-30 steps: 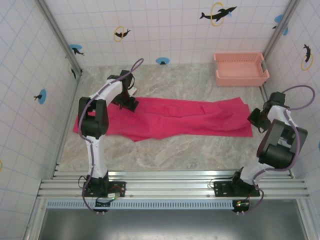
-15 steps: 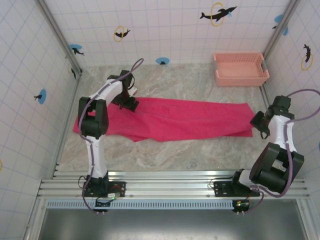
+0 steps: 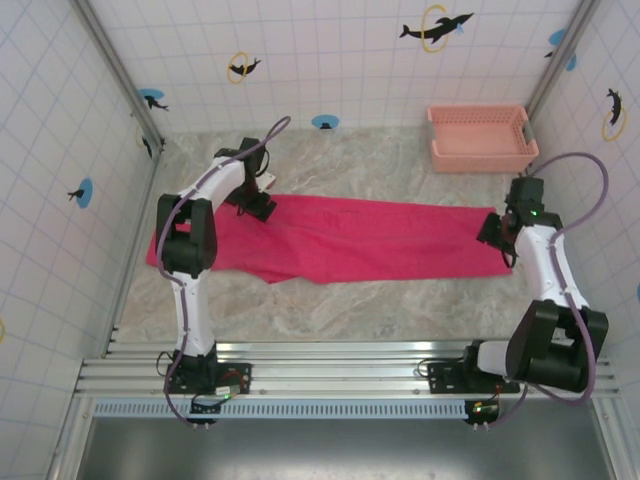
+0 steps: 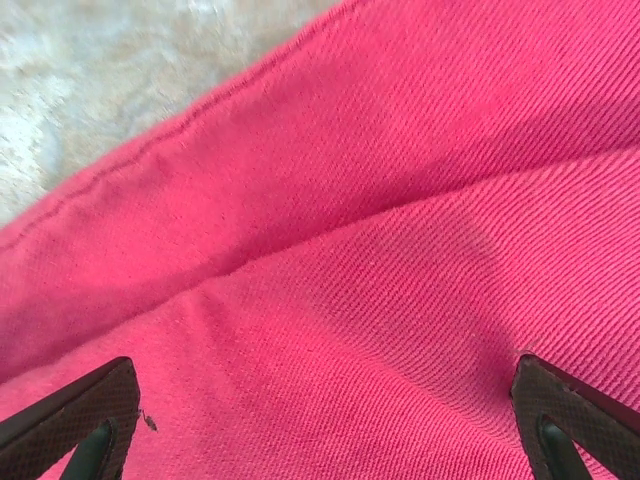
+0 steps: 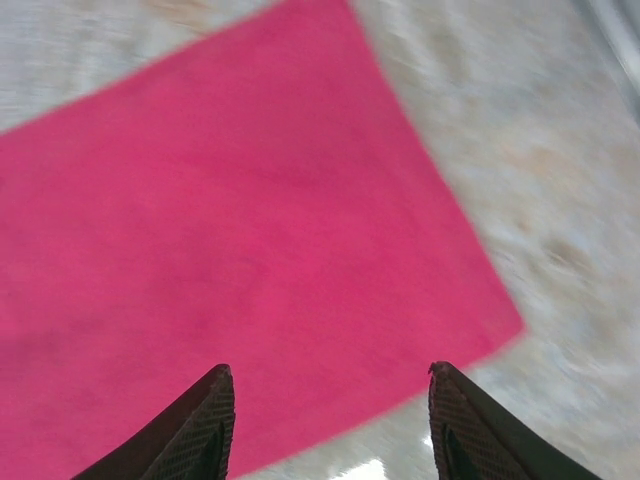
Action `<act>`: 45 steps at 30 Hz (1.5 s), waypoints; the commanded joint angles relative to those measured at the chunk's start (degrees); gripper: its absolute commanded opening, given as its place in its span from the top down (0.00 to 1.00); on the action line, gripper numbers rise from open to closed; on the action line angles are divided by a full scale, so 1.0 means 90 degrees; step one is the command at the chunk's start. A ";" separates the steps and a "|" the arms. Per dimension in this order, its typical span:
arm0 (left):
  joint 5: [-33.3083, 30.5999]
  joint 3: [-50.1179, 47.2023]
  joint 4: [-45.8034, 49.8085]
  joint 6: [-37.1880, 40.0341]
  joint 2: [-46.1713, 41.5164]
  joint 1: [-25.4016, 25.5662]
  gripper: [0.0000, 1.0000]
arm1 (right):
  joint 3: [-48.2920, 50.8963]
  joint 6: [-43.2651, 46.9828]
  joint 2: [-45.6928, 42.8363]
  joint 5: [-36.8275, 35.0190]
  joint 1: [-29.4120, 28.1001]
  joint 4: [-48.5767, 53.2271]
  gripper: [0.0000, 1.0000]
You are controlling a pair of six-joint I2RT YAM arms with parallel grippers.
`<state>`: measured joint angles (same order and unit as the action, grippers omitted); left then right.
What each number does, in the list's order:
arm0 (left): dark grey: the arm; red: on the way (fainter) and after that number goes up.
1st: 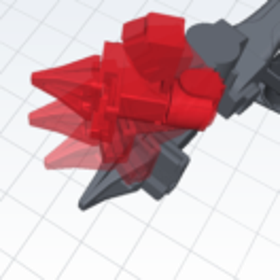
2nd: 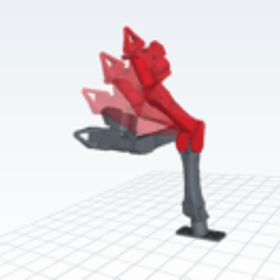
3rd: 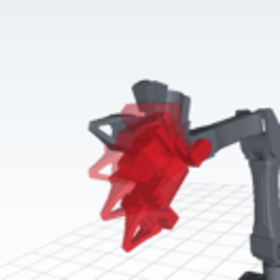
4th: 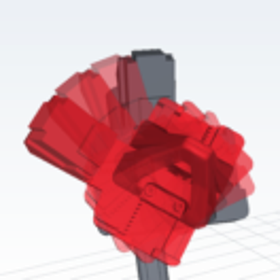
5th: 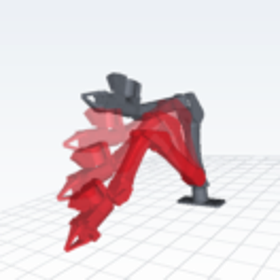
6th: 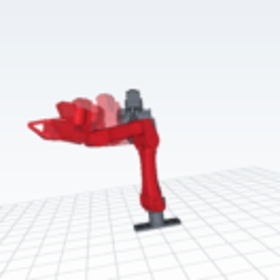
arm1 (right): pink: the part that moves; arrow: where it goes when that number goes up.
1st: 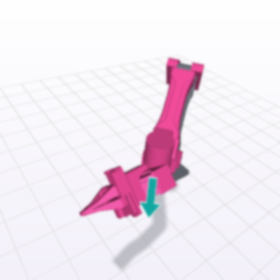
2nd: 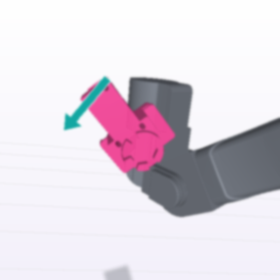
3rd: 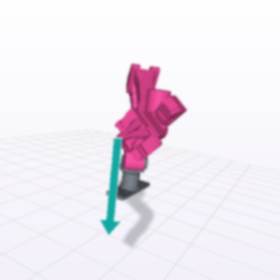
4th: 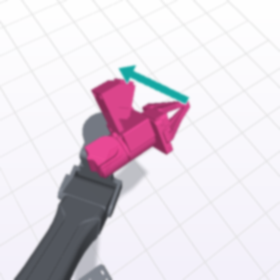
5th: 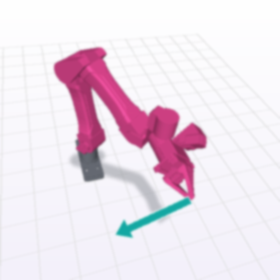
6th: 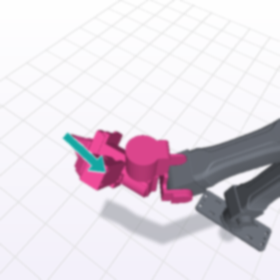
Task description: Roll up the long pants
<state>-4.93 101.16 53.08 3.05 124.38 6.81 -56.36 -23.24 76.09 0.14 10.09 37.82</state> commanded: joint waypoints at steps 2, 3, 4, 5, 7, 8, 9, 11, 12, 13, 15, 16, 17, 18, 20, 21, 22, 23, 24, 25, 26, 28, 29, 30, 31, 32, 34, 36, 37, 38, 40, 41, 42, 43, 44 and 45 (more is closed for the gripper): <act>0.0167 0.0338 0.0137 0.0062 -0.0081 0.0054 0.03 | -0.0797 0.0496 0.0962 0.0325 -0.1415 -0.0674 0.46; 0.0221 0.0332 0.0137 0.0017 -0.0143 0.0047 0.03 | -0.1049 0.0623 0.1266 0.0443 -0.1719 -0.0774 0.46; 0.0263 0.0341 0.0138 -0.0050 -0.0217 0.0039 0.02 | -0.1408 0.0842 0.1694 0.0735 -0.1973 -0.0832 0.46; 0.0281 0.0360 0.0157 -0.0144 -0.0284 0.0028 0.03 | -0.1803 0.1029 0.2100 0.0874 -0.2198 -0.0748 0.47; 0.0336 0.0380 0.0200 -0.0333 -0.0414 -0.0020 0.02 | -0.2888 0.1489 0.3118 0.1165 -0.2626 -0.0372 0.48; 0.0369 0.0394 0.0236 -0.0407 -0.0449 -0.0031 0.02 | -0.3407 0.1703 0.3555 0.1314 -0.2778 -0.0168 0.51; 0.0472 0.0435 0.0335 -0.0468 -0.0469 -0.0079 0.03 | -0.3967 0.1865 0.4014 0.1353 -0.2955 0.0011 0.52; 0.0777 0.0440 0.0470 -0.0523 -0.0506 -0.0119 0.02 | -0.4893 0.2214 0.4759 0.1499 -0.3253 0.0254 0.52; 0.0899 0.0430 0.0552 -0.0531 -0.0533 -0.0144 0.02 | -0.5360 0.2348 0.5123 0.1550 -0.3382 0.0372 0.51; 0.1017 0.0403 0.0603 -0.0525 -0.0564 -0.0151 0.02 | -0.5851 0.2492 0.5491 0.1734 -0.3479 0.0538 0.49; 0.1257 0.0321 0.0645 -0.0485 -0.0664 -0.0151 0.03 | -0.6798 0.2720 0.6108 0.1946 -0.3615 0.0971 0.48; 0.1345 0.0277 0.0662 -0.0469 -0.0717 -0.0149 0.02 | -0.7311 0.2874 0.6548 0.2242 -0.3686 0.1237 0.47; 0.1446 0.0238 0.0693 -0.0434 -0.0759 -0.0150 0.03 | -0.7690 0.2993 0.6818 0.2345 -0.3740 0.1444 0.46; 0.1559 0.0206 0.0727 -0.0398 -0.0791 -0.0147 0.02 | -0.8090 0.3097 0.7056 0.2410 -0.3810 0.1667 0.44; 0.1713 0.0171 0.0829 -0.0326 -0.0821 -0.0151 0.03 | -0.8662 0.3337 0.7498 0.2634 -0.3930 0.2005 0.42; 0.1784 0.0133 0.0852 -0.0284 -0.0831 -0.0151 0.03 | -0.8857 0.3399 0.7661 0.2641 -0.3987 0.2106 0.41; 0.1814 0.0099 0.0879 -0.0261 -0.0826 -0.0157 0.03 | -0.8977 0.3442 0.7772 0.2664 -0.4039 0.2153 0.41; 0.1786 0.0074 0.0915 -0.0252 -0.0817 -0.0151 0.03 | -0.9043 0.3487 0.7860 0.2695 -0.4065 0.2205 0.40; 0.1778 0.0050 0.0937 -0.0218 -0.0803 -0.0150 0.03 | -0.9064 0.3518 0.7926 0.2728 -0.4083 0.2241 0.40; 0.1763 0.0022 0.0963 -0.0199 -0.0774 -0.0151 0.02 | -0.9052 0.3540 0.7968 0.2827 -0.4090 0.2263 0.39; 0.1750 0.0014 0.0983 -0.0189 -0.0749 -0.0144 0.03 | -0.9043 0.3586 0.8002 0.2904 -0.4091 0.2316 0.39; 0.1749 0.0009 0.1022 -0.0161 -0.0681 -0.0151 0.03 | -0.8978 0.3649 0.8031 0.2959 -0.4090 0.2393 0.40; 0.1765 0.0009 0.1026 -0.0152 -0.0654 -0.0146 0.03 | -0.8958 0.3712 0.8043 0.3012 -0.4090 0.2458 0.40; 0.1778 0.0019 0.1035 -0.0152 -0.0627 -0.0151 0.02 | -0.8951 0.3768 0.8054 0.3031 -0.4093 0.2538 0.40; 0.1780 0.0043 0.1036 -0.0145 -0.0601 -0.0151 0.03 | -0.8926 0.3798 0.8058 0.2997 -0.4083 0.2583 0.41; 0.1807 0.0063 0.1045 -0.0146 -0.0572 -0.0151 0.02 | -0.8909 0.3825 0.8066 0.2977 -0.4091 0.2624 0.41; 0.1827 0.0114 0.1074 -0.0126 -0.0520 -0.0148 0.02 | -0.8838 0.3874 0.8068 0.2974 -0.4094 0.2652 0.42; 0.1851 0.0128 0.1085 -0.0114 -0.0491 -0.0152 0.03 | -0.8814 0.3937 0.8080 0.3029 -0.4091 0.2681 0.43; 0.1849 0.0127 0.1096 -0.0105 -0.0473 -0.0148 0.03 | -0.8820 0.3913 0.8113 0.3000 -0.4090 0.2696 0.44; 0.1856 0.0127 0.1094 -0.0110 -0.0462 -0.0151 0.03 | -0.8817 0.3934 0.8114 0.2996 -0.4098 0.2721 0.45; 0.1859 0.0137 0.1113 -0.0095 -0.0441 -0.0146 0.03 | -0.8811 0.3954 0.8132 0.3021 -0.4090 0.2771 0.47; 0.1873 0.0138 0.1132 -0.0091 -0.0432 -0.0151 0.03 | -0.8816 0.3962 0.8149 0.3026 -0.4092 0.2805 0.49; 0.1868 0.0136 0.1134 -0.0085 -0.0441 -0.0151 0.02 | -0.8799 0.4003 0.8160 0.3065 -0.4094 0.2845 0.50; 0.1872 0.0132 0.1134 -0.0085 -0.0436 -0.0150 0.02 | -0.8787 0.4001 0.8153 0.3075 -0.4092 0.2858 0.51; 0.1876 0.0127 0.1134 -0.0082 -0.0449 -0.0151 0.02 | -0.8779 0.4014 0.8165 0.3052 -0.4099 0.2893 0.52; 0.1873 0.0132 0.1131 -0.0077 -0.0451 -0.0150 0.03 | -0.8767 0.4029 0.8171 0.3065 -0.4100 0.2911 0.53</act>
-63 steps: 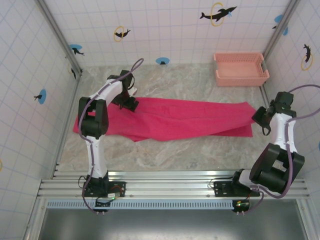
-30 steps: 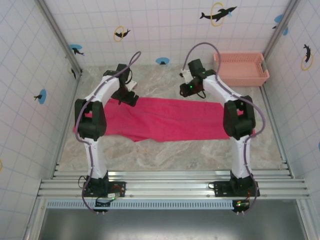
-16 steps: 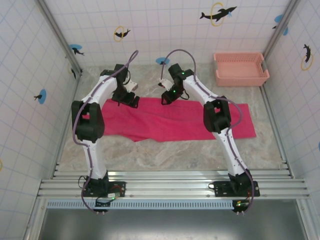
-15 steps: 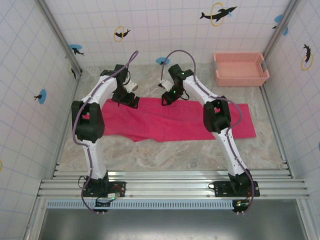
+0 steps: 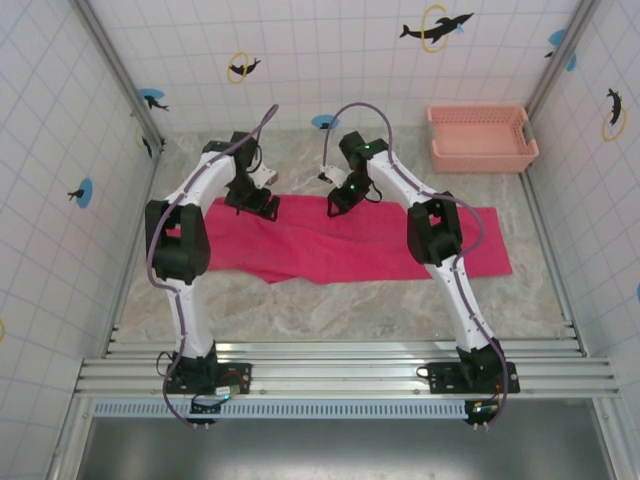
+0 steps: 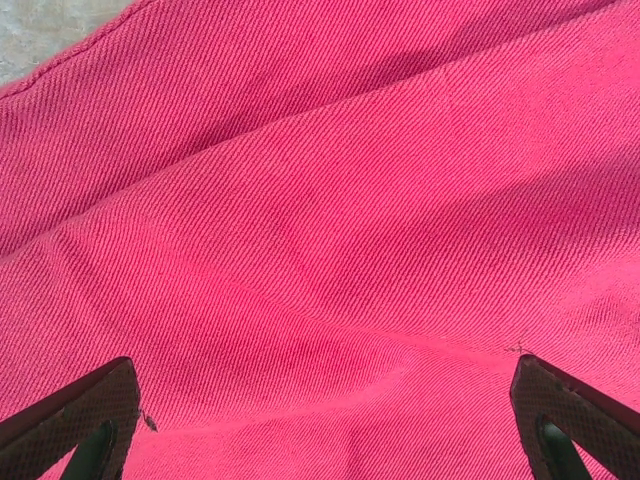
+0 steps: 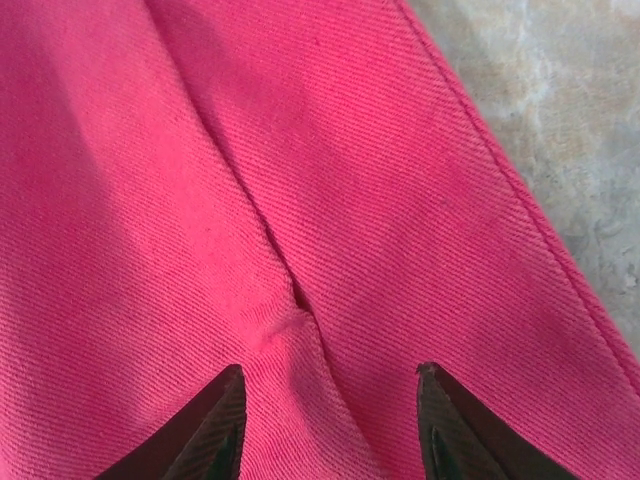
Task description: Roll up the long pants
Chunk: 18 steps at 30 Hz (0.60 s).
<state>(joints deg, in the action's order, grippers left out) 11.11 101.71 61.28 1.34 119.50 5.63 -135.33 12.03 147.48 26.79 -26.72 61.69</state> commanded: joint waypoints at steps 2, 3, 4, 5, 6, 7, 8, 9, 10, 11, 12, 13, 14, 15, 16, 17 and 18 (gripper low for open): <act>0.0093 0.0076 0.0224 0.0111 0.0101 -0.0020 0.03 | 0.0012 0.0121 0.0256 0.0139 -0.0019 0.0297 0.56; 0.0084 0.0076 0.0225 0.0114 0.0106 -0.0020 0.03 | 0.0015 0.0122 0.0254 0.0135 -0.0019 0.0296 0.58; 0.0091 0.0076 0.0228 0.0111 0.0115 -0.0020 0.03 | 0.0007 0.0132 0.0261 0.0153 -0.0019 0.0304 0.60; 0.0079 0.0070 0.0233 0.0114 0.0111 -0.0017 0.02 | -0.0001 0.0131 0.0268 0.0158 -0.0029 0.0310 0.62; 0.0083 0.0069 0.0233 0.0109 0.0111 -0.0014 0.03 | -0.0003 0.0128 0.0278 0.0151 -0.0035 0.0304 0.65; 0.0083 0.0066 0.0233 0.0110 0.0120 -0.0020 0.03 | -0.0012 0.0136 0.0288 0.0172 -0.0032 0.0304 0.68; 0.0076 0.0071 0.0242 0.0114 0.0120 -0.0025 0.02 | -0.0018 0.0135 0.0312 0.0165 -0.0036 0.0316 0.74; 0.0074 0.0066 0.0242 0.0123 0.0120 -0.0021 0.03 | -0.0022 0.0143 0.0305 0.0169 -0.0030 0.0333 0.80; 0.0069 0.0069 0.0256 0.0123 0.0113 -0.0019 0.03 | -0.0017 0.0146 0.0318 0.0177 -0.0037 0.0332 0.83; 0.0072 0.0056 0.0253 0.0121 0.0111 -0.0024 0.03 | -0.0023 0.0142 0.0310 0.0143 -0.0029 0.0337 0.87; 0.0073 0.0061 0.0254 0.0123 0.0106 -0.0027 0.02 | -0.0019 0.0137 0.0282 0.0121 -0.0030 0.0333 0.91; 0.0066 0.0056 0.0252 0.0133 0.0110 -0.0025 0.02 | -0.0014 0.0136 0.0257 0.0129 -0.0038 0.0323 0.94; 0.0063 0.0047 0.0252 0.0131 0.0111 -0.0024 0.03 | -0.0020 0.0128 0.0207 0.0104 -0.0029 0.0305 0.96; 0.0058 0.0039 0.0253 0.0134 0.0111 -0.0030 0.03 | -0.0013 0.0095 0.0142 0.0078 -0.0034 0.0263 0.97; 0.0063 0.0037 0.0253 0.0131 0.0119 -0.0028 0.02 | -0.0012 0.0081 0.0083 0.0071 -0.0039 0.0232 0.98; 0.0047 0.0032 0.0253 0.0134 0.0125 -0.0027 0.03 | -0.0013 0.0063 0.0021 0.0061 -0.0047 0.0197 0.98; 0.0045 0.0027 0.0252 0.0132 0.0133 -0.0030 0.02 | -0.0019 0.0035 -0.0062 0.0028 -0.0041 0.0165 0.99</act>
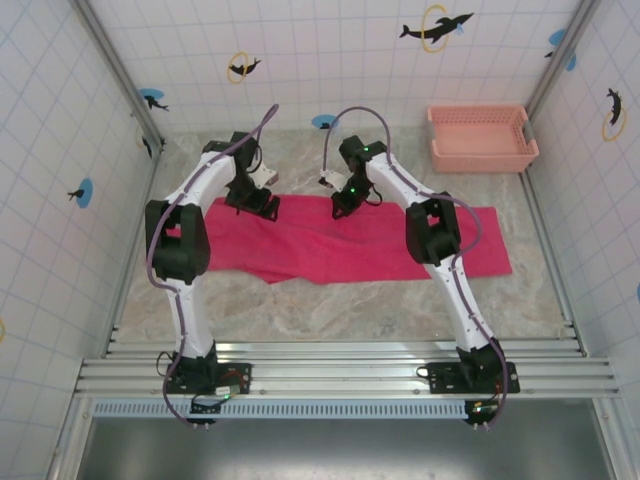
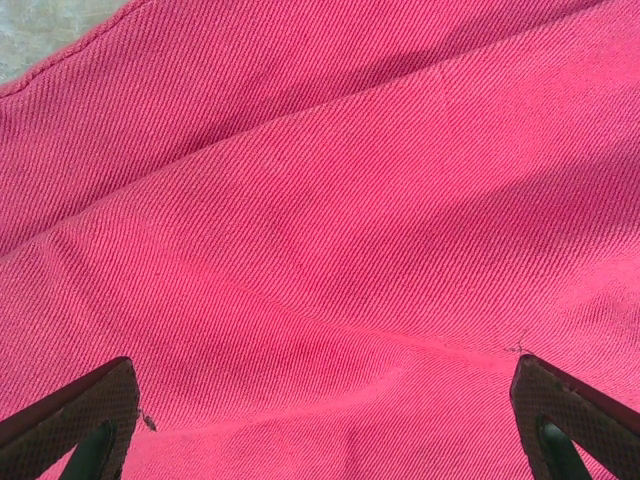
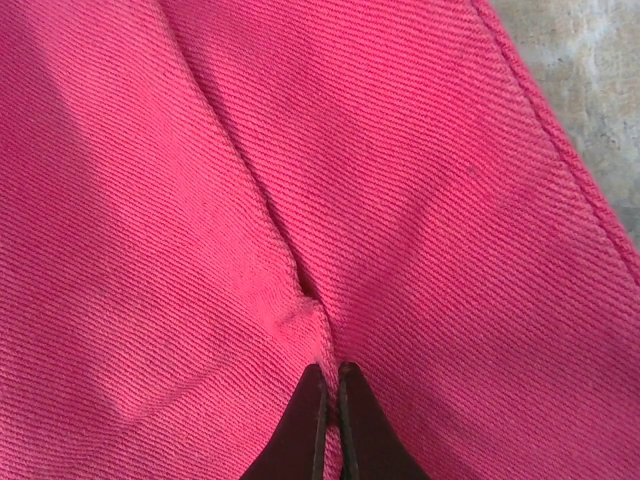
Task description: Roll up the long pants
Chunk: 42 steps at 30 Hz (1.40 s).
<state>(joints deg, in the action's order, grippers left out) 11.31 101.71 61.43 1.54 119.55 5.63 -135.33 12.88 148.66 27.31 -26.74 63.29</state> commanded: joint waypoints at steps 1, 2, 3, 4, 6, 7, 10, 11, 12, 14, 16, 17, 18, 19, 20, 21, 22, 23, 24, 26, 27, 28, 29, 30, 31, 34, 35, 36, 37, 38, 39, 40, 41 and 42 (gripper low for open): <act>0.0038 0.0027 0.0235 0.0112 0.0127 -0.0030 0.02 | -0.0014 -0.0085 -0.0265 -0.0054 -0.0038 -0.0034 0.99; 0.0025 0.0027 0.0243 0.0112 0.0130 -0.0030 0.03 | -0.0014 -0.0099 -0.0333 -0.0061 -0.0040 -0.0064 0.99; 0.0019 0.0027 0.0245 0.0111 0.0126 -0.0029 0.03 | -0.0026 -0.0105 -0.0409 -0.0070 -0.0046 -0.0071 0.99; 0.0020 0.0027 0.0245 0.0117 0.0125 -0.0029 0.03 | -0.0024 -0.0129 -0.0467 -0.0112 -0.0038 -0.0084 0.99; 0.0011 0.0027 0.0246 0.0110 0.0116 -0.0021 0.03 | -0.0034 -0.0128 -0.0573 -0.0166 -0.0038 -0.0074 0.99; 0.0009 0.0027 0.0245 0.0112 0.0115 -0.0024 0.03 | -0.0021 -0.0132 -0.0625 -0.0239 -0.0040 -0.0083 0.99; 0.0012 0.0017 0.0245 0.0112 0.0115 -0.0037 0.02 | -0.0008 -0.0133 -0.0760 -0.0362 -0.0041 -0.0084 1.00; 0.0007 0.0017 0.0245 0.0111 0.0115 -0.0037 0.03 | -0.0012 -0.0143 -0.0805 -0.0388 -0.0043 -0.0090 1.00; 0.0004 0.0009 0.0256 0.0111 0.0115 -0.0033 0.02 | -0.0008 -0.0154 -0.0842 -0.0388 -0.0041 -0.0132 1.00; 0.0011 -0.0012 0.0226 0.0107 0.0115 -0.0036 0.03 | -0.0017 -0.0188 -0.0918 -0.0493 -0.0047 -0.0196 1.00; 0.0012 -0.0022 0.0235 0.0112 0.0135 -0.0039 0.02 | -0.0039 -0.0223 -0.0978 -0.0557 -0.0047 -0.0263 1.00; 0.0010 -0.0031 0.0225 0.0112 0.0135 -0.0038 0.02 | -0.0081 -0.0247 -0.0991 -0.0549 -0.0047 -0.0275 1.00; 0.0004 -0.0037 0.0225 0.0112 0.0145 -0.0038 0.03 | -0.0149 -0.0285 -0.0986 -0.0537 -0.0035 -0.0267 1.00; -0.0001 -0.0041 0.0225 0.0113 0.0153 -0.0040 0.03 | -0.0207 -0.0325 -0.0976 -0.0521 -0.0019 -0.0257 1.00; 0.0000 -0.0037 0.0225 0.0112 0.0155 -0.0048 0.03 | -0.0264 -0.0375 -0.0953 -0.0502 -0.0003 -0.0224 1.00; -0.0015 -0.0032 0.0225 0.0102 0.0164 -0.0056 0.02 | -0.0294 -0.0396 -0.0907 -0.0477 0.0028 -0.0194 1.00; -0.0012 -0.0037 0.0225 0.0100 0.0165 -0.0053 0.03 | -0.0294 -0.0432 -0.0855 -0.0488 0.0045 -0.0187 1.00; -0.0010 -0.0041 0.0216 0.0097 0.0165 -0.0068 0.03 | -0.0307 -0.0475 -0.0787 -0.0500 0.0072 -0.0158 0.99; 0.0002 -0.0041 0.0223 0.0101 0.0163 -0.0067 0.02 | -0.0320 -0.0481 -0.0711 -0.0419 0.0102 -0.0105 0.95; 0.0002 -0.0041 0.0216 0.0096 0.0164 -0.0077 0.02 | -0.0378 -0.0520 -0.0578 -0.0417 0.0131 -0.0005 0.88; 0.0003 -0.0047 0.0216 0.0099 0.0164 -0.0076 0.03 | -0.0365 -0.0523 -0.0545 -0.0352 0.0149 0.0009 0.88; 0.0011 -0.0051 0.0217 0.0094 0.0164 -0.0078 0.03 | -0.0363 -0.0514 -0.0521 -0.0330 0.0152 0.0015 0.87; 0.0013 -0.0051 0.0207 0.0101 0.0164 -0.0078 0.03 | -0.0360 -0.0514 -0.0494 -0.0334 0.0154 0.0019 0.86; 0.0018 -0.0051 0.0211 0.0100 0.0173 -0.0076 0.02 | -0.0354 -0.0520 -0.0476 -0.0327 0.0167 0.0033 0.83; 0.0013 -0.0051 0.0209 0.0094 0.0174 -0.0075 0.03 | -0.0362 -0.0509 -0.0456 -0.0284 0.0166 0.0045 0.80; 0.0042 -0.0051 0.0216 0.0097 0.0184 -0.0078 0.03 | -0.0364 -0.0517 -0.0408 -0.0258 0.0170 0.0051 0.64; 0.0040 -0.0051 0.0216 0.0094 0.0184 -0.0073 0.02 | -0.0363 -0.0513 -0.0397 -0.0251 0.0185 0.0077 0.63; 0.0036 -0.0051 0.0216 0.0094 0.0184 -0.0077 0.02 | -0.0353 -0.0514 -0.0378 -0.0252 0.0187 0.0087 0.63; 0.0042 -0.0051 0.0216 0.0093 0.0184 -0.0087 0.02 | -0.0354 -0.0514 -0.0360 -0.0238 0.0190 0.0095 0.65; 0.0042 -0.0051 0.0216 0.0094 0.0195 -0.0078 0.03 | -0.0354 -0.0505 -0.0337 -0.0199 0.0198 0.0116 0.67; 0.0027 -0.0052 0.0216 0.0100 0.0194 -0.0080 0.03 | -0.0354 -0.0495 -0.0323 -0.0179 0.0206 0.0138 0.66; 0.0034 -0.0051 0.0227 0.0093 0.0201 -0.0071 0.03 | -0.0353 -0.0494 -0.0318 -0.0192 0.0200 0.0139 0.65; 0.0041 -0.0051 0.0219 0.0099 0.0203 -0.0078 0.02 | -0.0354 -0.0468 -0.0304 -0.0188 0.0198 0.0155 0.65; 0.0039 -0.0054 0.0216 0.0096 0.0204 -0.0078 0.03 | -0.0349 -0.0421 -0.0288 -0.0175 0.0191 0.0156 0.64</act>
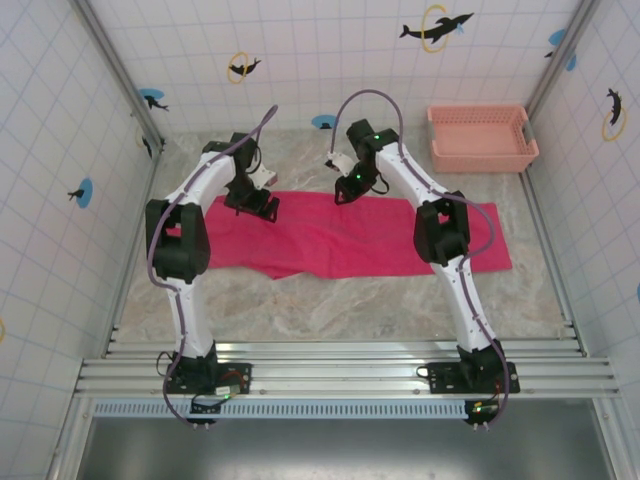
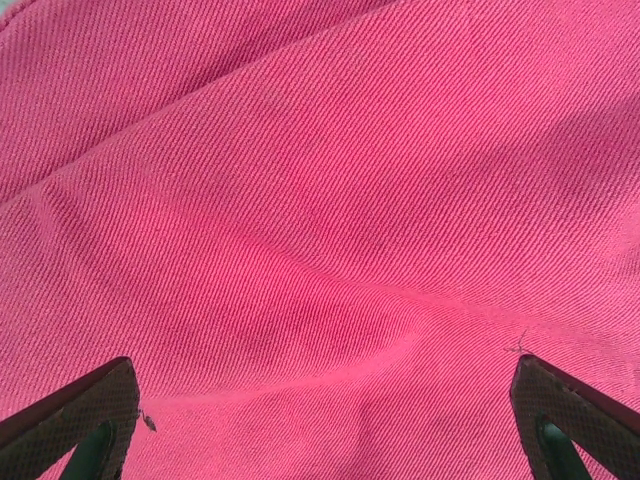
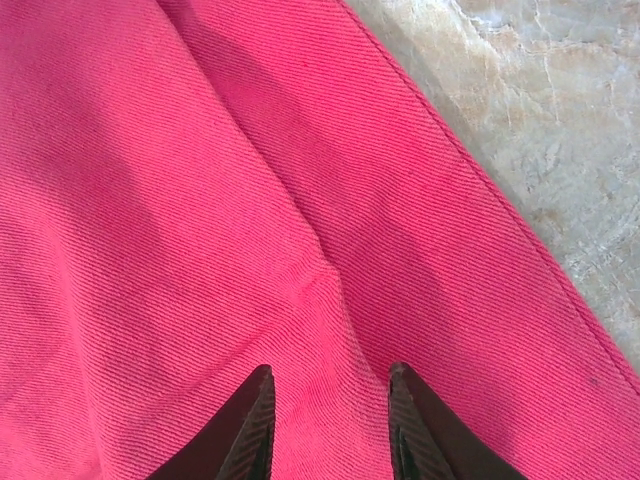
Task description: Roll up the long pants
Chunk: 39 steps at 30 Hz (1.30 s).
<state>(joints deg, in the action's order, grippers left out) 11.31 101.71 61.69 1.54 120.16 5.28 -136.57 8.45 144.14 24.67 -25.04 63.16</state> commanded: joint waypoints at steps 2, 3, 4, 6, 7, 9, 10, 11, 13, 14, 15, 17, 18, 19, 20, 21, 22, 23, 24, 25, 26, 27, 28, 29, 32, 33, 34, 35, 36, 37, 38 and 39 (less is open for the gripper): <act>0.0042 -0.0051 0.0194 0.0100 0.0145 -0.0037 0.02 | -0.0225 0.0104 0.0241 0.0082 0.0000 0.0171 0.64; 0.0039 -0.0051 0.0196 0.0102 0.0155 -0.0039 0.03 | -0.0236 0.0132 0.0268 0.0109 0.0008 0.0170 0.63; 0.0035 -0.0051 0.0196 0.0096 0.0155 -0.0040 0.02 | -0.0240 0.0148 0.0283 0.0129 0.0007 0.0170 0.63; 0.0036 -0.0061 0.0196 0.0102 0.0157 -0.0039 0.03 | -0.0273 0.0174 0.0333 0.0120 0.0004 0.0159 0.62; 0.0037 -0.0061 0.0196 0.0094 0.0156 -0.0032 0.02 | -0.0272 0.0188 0.0350 0.0147 0.0007 0.0145 0.62; 0.0025 -0.0043 0.0207 0.0099 0.0170 -0.0040 0.02 | -0.0278 0.0207 0.0414 0.0158 0.0002 0.0107 0.62; 0.0023 -0.0042 0.0207 0.0109 0.0174 -0.0039 0.03 | -0.0284 0.0238 0.0436 0.0223 0.0000 0.0097 0.62; 0.0029 -0.0032 0.0217 0.0112 0.0182 -0.0037 0.02 | -0.0281 0.0250 0.0457 0.0229 -0.0004 0.0075 0.62; 0.0023 -0.0033 0.0217 0.0112 0.0184 -0.0038 0.03 | -0.0308 0.0237 0.0502 0.0223 -0.0027 0.0027 0.68; 0.0030 -0.0032 0.0218 0.0113 0.0194 -0.0035 0.03 | -0.0336 0.0243 0.0525 0.0196 -0.0028 0.0031 0.77; 0.0018 -0.0032 0.0216 0.0112 0.0194 -0.0031 0.03 | -0.0343 0.0231 0.0534 0.0187 -0.0026 0.0033 0.84; 0.0017 -0.0032 0.0225 0.0112 0.0203 -0.0039 0.02 | -0.0347 0.0235 0.0527 0.0223 -0.0025 0.0007 0.94; 0.0013 -0.0022 0.0230 0.0112 0.0204 -0.0035 0.03 | -0.0352 0.0215 0.0514 0.0226 -0.0028 -0.0022 0.97; 0.0017 -0.0027 0.0226 0.0110 0.0204 -0.0031 0.02 | -0.0356 0.0233 0.0493 0.0254 -0.0026 -0.0016 1.00; 0.0018 -0.0022 0.0231 0.0118 0.0210 -0.0037 0.03 | -0.0361 0.0236 0.0456 0.0241 -0.0039 -0.0036 1.00; 0.0010 -0.0019 0.0230 0.0120 0.0213 -0.0035 0.02 | -0.0352 0.0241 0.0409 0.0205 -0.0040 -0.0057 1.00; 0.0006 -0.0029 0.0235 0.0115 0.0214 -0.0045 0.03 | -0.0350 0.0237 0.0373 0.0190 -0.0032 -0.0080 1.00; 0.0015 -0.0032 0.0235 0.0118 0.0218 -0.0038 0.02 | -0.0350 0.0241 0.0329 0.0149 -0.0032 -0.0094 1.00; 0.0017 -0.0032 0.0235 0.0119 0.0223 -0.0034 0.03 | -0.0345 0.0226 0.0285 0.0098 -0.0032 -0.0129 1.00; 0.0017 -0.0032 0.0236 0.0116 0.0223 -0.0040 0.03 | -0.0347 0.0228 0.0236 0.0075 -0.0031 -0.0157 1.00; 0.0020 -0.0041 0.0233 0.0121 0.0223 -0.0035 0.03 | -0.0343 0.0215 0.0174 0.0023 -0.0031 -0.0204 1.00; 0.0013 -0.0051 0.0231 0.0122 0.0218 -0.0039 0.03 | -0.0336 0.0188 0.0108 -0.0047 -0.0043 -0.0247 1.00; 0.0020 -0.0059 0.0226 0.0122 0.0223 -0.0040 0.02 | -0.0333 0.0175 0.0068 -0.0073 -0.0035 -0.0283 1.00; 0.0015 -0.0059 0.0229 0.0121 0.0223 -0.0032 0.02 | -0.0332 0.0165 0.0017 -0.0114 -0.0040 -0.0336 1.00; 0.0015 -0.0061 0.0227 0.0122 0.0224 -0.0039 0.02 | -0.0323 0.0089 -0.0161 -0.0340 -0.0056 -0.0512 1.00; 0.0022 -0.0061 0.0226 0.0126 0.0223 -0.0040 0.03 | -0.0319 0.0042 -0.0209 -0.0442 -0.0050 -0.0586 1.00; 0.0020 -0.0061 0.0226 0.0122 0.0225 -0.0042 0.02 | -0.0328 0.0028 -0.0247 -0.0478 -0.0055 -0.0655 1.00; 0.0024 -0.0063 0.0226 0.0128 0.0235 -0.0045 0.03 | -0.0323 -0.0017 -0.0282 -0.0572 -0.0050 -0.0743 1.00; 0.0023 -0.0061 0.0226 0.0127 0.0233 -0.0048 0.03 | -0.0328 -0.0056 -0.0301 -0.0645 -0.0052 -0.0823 1.00; 0.0028 -0.0061 0.0226 0.0126 0.0233 -0.0035 0.02 | -0.0333 -0.0091 -0.0330 -0.0670 -0.0050 -0.0913 1.00; 0.0034 -0.0061 0.0226 0.0125 0.0233 -0.0049 0.03 | -0.0342 -0.0140 -0.0334 -0.0670 -0.0046 -0.1007 1.00; 0.0039 -0.0061 0.0225 0.0123 0.0233 -0.0042 0.03 | -0.0369 -0.0180 -0.0338 -0.0920 -0.0040 -0.1059 1.00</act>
<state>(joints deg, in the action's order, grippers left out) 11.31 101.69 62.30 1.54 121.27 5.23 -137.60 8.40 145.49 19.94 -25.28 58.28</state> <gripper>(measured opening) 0.975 0.066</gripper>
